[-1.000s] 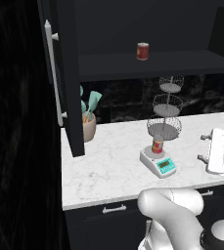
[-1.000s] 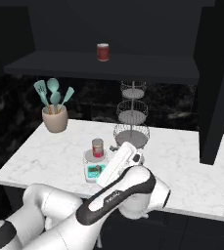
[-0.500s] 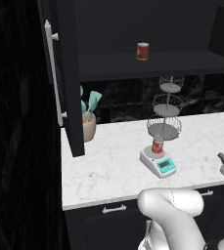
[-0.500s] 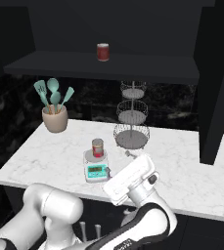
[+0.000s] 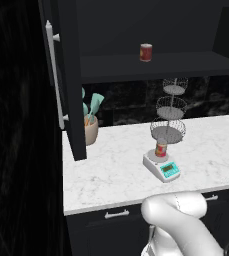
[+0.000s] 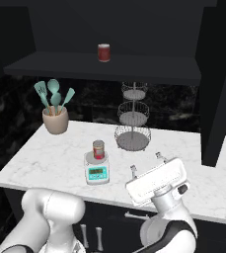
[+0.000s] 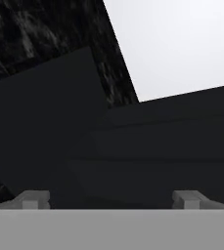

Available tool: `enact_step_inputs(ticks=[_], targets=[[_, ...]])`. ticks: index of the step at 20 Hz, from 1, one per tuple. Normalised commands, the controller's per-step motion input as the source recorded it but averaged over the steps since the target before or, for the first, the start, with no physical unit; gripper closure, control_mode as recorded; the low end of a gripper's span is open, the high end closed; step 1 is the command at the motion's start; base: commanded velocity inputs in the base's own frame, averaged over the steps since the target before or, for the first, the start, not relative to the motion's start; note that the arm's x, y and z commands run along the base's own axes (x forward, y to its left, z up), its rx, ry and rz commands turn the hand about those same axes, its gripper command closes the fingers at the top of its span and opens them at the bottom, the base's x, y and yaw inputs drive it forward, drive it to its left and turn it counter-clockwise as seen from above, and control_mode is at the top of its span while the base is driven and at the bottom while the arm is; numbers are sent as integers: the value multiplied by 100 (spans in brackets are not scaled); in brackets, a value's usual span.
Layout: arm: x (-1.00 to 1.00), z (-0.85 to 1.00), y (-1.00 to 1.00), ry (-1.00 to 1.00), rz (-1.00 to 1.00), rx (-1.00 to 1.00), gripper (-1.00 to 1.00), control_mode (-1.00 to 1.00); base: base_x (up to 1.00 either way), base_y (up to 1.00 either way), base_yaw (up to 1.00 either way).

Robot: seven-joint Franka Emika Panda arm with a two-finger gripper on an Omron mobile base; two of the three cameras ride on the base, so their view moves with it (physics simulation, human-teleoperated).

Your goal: Pick the canned food and place it on the digital scale for weighing, and close the cabinet.

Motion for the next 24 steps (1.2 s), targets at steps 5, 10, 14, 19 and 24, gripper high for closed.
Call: enact_step_inputs(ticks=[5,10,14,19,24], targets=[[-6,18,-82,-1,0,16,-100,-100,0,0,0],[0,3,-81,0,-1,13,-100,-100,0,0,0],[0,0,-74,0,-2,8,-100,-100,0,0,0],[0,21,-73,4,-2,10,-100,-100,0,0,0],[0,59,-39,16,-1,1,-100,-100,0,0,0]])
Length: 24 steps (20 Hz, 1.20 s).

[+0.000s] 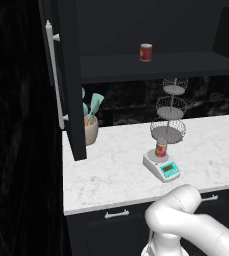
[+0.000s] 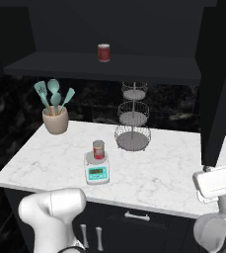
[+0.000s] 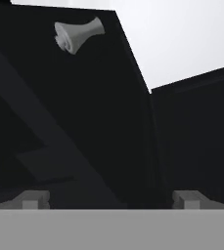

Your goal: Pick the canned food and place it on the digital scale for weighing, and close the cabinet.

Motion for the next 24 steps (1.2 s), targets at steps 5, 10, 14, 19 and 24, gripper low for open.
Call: enact_step_inputs(ticks=[5,10,14,19,24], targets=[[0,54,-5,15,-1,0,-100,-100,0,0,0],[18,5,-8,16,0,-1,-100,-100,0,0,0],[2,88,0,-2,0,0,-100,-100,0,0,0],[-20,99,8,-6,0,0,-100,-100,0,0,0],[-21,92,87,-18,0,-10,-100,-100,0,0,0]])
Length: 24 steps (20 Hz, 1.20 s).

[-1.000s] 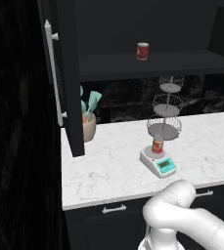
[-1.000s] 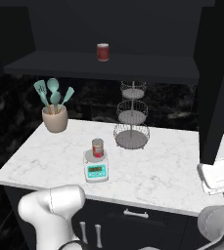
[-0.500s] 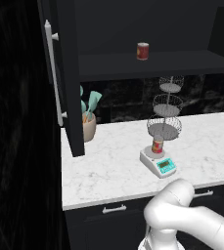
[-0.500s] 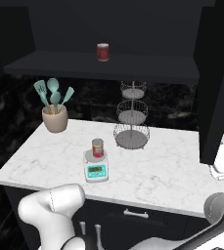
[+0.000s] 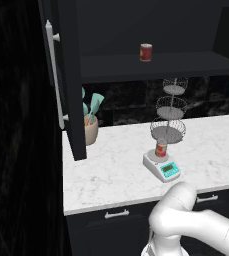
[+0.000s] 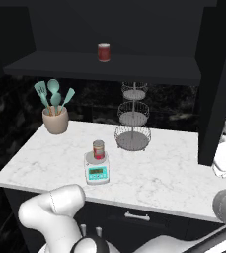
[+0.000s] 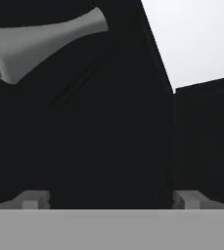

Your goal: Pick the canned food and place it on the digital scale for weighing, and close the cabinet.

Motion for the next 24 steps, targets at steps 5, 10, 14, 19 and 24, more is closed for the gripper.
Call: enact_step_inputs(ticks=[5,10,14,19,24], targets=[[-2,99,100,-27,0,-20,-100,-100,0,0,0],[23,50,100,0,-8,-31,-100,-100,0,0,0],[77,0,100,17,-24,-31,-100,-100,0,0,0],[100,0,100,17,-27,-27,-100,-100,0,0,0],[97,0,98,21,-30,-24,-100,-100,0,0,0]])
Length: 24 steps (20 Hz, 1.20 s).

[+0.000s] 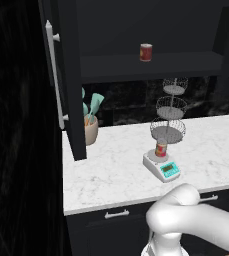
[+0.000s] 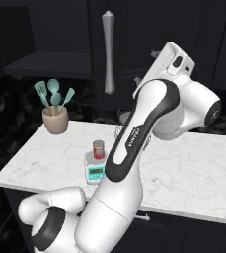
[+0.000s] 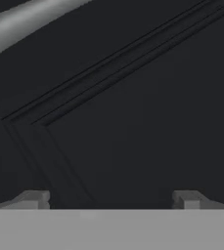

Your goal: Pick the canned food and place it on the digital scale for weighing, and close the cabinet.

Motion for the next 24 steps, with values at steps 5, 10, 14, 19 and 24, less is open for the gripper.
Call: enact_step_inputs(ticks=[5,10,14,19,24], targets=[[92,-3,51,13,-25,-15,-100,-100,0,0,0],[92,-18,0,0,-2,0,-100,-100,0,0,0],[83,-24,-2,0,0,0,-100,-100,0,0,0],[76,-25,0,0,0,0,-100,-100,0,0,0],[73,-29,0,0,0,0,-100,-100,0,0,0]])
